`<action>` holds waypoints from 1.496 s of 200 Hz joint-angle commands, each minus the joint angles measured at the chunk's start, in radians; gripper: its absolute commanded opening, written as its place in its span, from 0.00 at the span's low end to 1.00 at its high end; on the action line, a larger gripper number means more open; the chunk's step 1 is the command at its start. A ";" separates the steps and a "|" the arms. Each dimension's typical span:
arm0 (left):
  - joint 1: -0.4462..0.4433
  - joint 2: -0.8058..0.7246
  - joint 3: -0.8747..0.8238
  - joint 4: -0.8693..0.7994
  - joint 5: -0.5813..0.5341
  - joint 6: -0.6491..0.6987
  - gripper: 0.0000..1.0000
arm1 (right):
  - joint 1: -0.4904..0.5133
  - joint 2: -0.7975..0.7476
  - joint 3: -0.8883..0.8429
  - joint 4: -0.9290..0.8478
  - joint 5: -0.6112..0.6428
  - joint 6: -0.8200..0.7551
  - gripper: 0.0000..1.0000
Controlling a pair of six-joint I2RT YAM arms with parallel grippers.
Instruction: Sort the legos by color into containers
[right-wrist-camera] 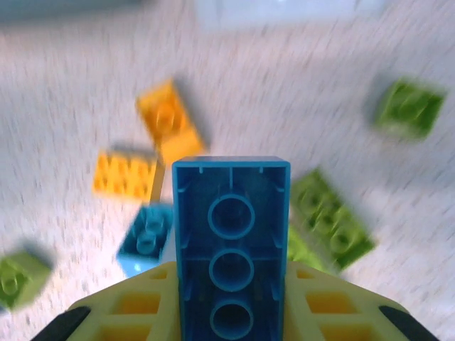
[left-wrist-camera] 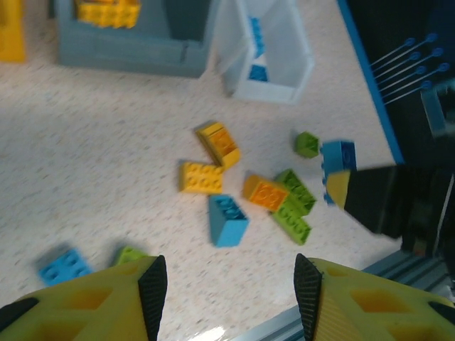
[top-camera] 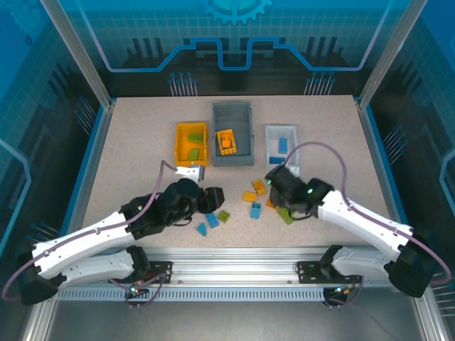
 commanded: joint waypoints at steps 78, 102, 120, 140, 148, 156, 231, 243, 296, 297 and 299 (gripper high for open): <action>-0.005 0.368 0.291 0.149 0.093 0.138 0.54 | -0.453 0.651 0.485 0.152 -0.410 -0.327 0.27; -0.005 0.381 0.286 0.139 0.094 0.134 0.54 | -0.466 0.736 0.557 0.133 -0.430 -0.347 0.39; -0.005 0.376 0.280 0.111 0.081 0.130 0.54 | -0.466 0.755 0.589 0.113 -0.422 -0.361 0.49; -0.005 0.354 0.261 0.081 0.065 0.124 0.54 | -0.464 0.705 0.581 0.113 -0.403 -0.366 0.56; -0.004 0.342 0.250 0.066 0.057 0.117 0.54 | -0.461 0.673 0.572 0.115 -0.391 -0.369 0.58; -0.005 0.330 0.236 0.048 0.048 0.110 0.55 | -0.455 0.638 0.566 0.110 -0.378 -0.374 0.58; -0.001 0.388 0.159 -0.159 0.163 0.277 0.62 | -0.159 0.074 0.141 0.172 -0.266 -0.369 0.52; 0.011 0.441 0.175 -0.198 0.177 0.325 0.64 | -0.073 -0.043 0.018 0.209 -0.257 -0.309 0.53; 0.101 0.626 0.249 -0.299 0.248 0.440 0.67 | 0.324 -0.488 -0.355 0.296 -0.154 -0.071 0.61; 0.101 0.628 0.249 -0.300 0.247 0.444 0.67 | 0.333 -0.494 -0.358 0.294 -0.149 -0.068 0.61; 0.103 0.633 0.252 -0.302 0.248 0.446 0.67 | 0.346 -0.509 -0.363 0.289 -0.140 -0.062 0.61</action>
